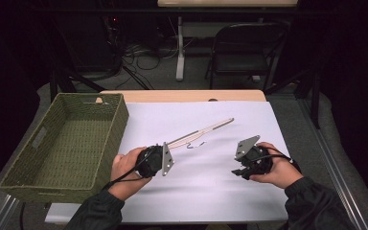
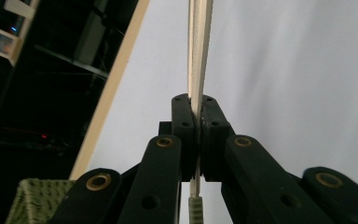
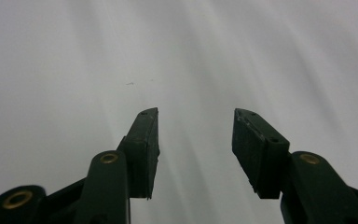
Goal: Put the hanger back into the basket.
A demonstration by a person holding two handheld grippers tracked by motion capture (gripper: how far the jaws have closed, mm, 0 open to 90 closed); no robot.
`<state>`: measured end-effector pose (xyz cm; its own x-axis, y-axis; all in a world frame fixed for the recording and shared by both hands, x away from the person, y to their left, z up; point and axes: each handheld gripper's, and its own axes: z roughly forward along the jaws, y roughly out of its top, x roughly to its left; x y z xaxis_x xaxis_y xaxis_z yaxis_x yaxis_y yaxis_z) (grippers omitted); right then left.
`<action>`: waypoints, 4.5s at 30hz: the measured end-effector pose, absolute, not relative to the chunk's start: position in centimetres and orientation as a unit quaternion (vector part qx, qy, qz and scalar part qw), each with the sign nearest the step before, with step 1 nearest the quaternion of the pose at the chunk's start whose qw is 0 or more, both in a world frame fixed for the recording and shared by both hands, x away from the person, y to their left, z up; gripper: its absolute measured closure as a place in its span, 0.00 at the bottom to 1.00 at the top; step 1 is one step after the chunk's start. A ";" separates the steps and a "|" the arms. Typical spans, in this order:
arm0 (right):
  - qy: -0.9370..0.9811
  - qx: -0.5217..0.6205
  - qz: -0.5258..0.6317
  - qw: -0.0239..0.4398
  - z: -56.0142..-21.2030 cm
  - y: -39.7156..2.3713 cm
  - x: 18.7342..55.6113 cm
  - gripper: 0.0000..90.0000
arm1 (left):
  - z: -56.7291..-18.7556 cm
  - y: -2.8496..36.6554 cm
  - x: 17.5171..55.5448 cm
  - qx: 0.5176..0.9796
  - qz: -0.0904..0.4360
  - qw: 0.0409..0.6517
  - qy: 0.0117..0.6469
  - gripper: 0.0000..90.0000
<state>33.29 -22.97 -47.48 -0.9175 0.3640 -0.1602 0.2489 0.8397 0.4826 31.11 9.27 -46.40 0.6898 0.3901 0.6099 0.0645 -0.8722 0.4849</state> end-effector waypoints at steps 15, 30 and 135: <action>0.953 0.157 0.233 0.117 -47.8 -22.4 33.4 0.57 | -45.2 11.3 34.3 0.898 0.310 0.239 0.201 0.97; 0.954 0.157 0.230 0.117 -48.0 -22.1 33.5 0.55 | -44.6 13.3 37.3 0.875 0.265 0.253 0.317 0.97; 0.951 0.166 0.236 0.114 -48.1 -21.5 33.7 0.53 | -44.2 42.7 35.3 0.869 0.181 0.213 0.407 0.97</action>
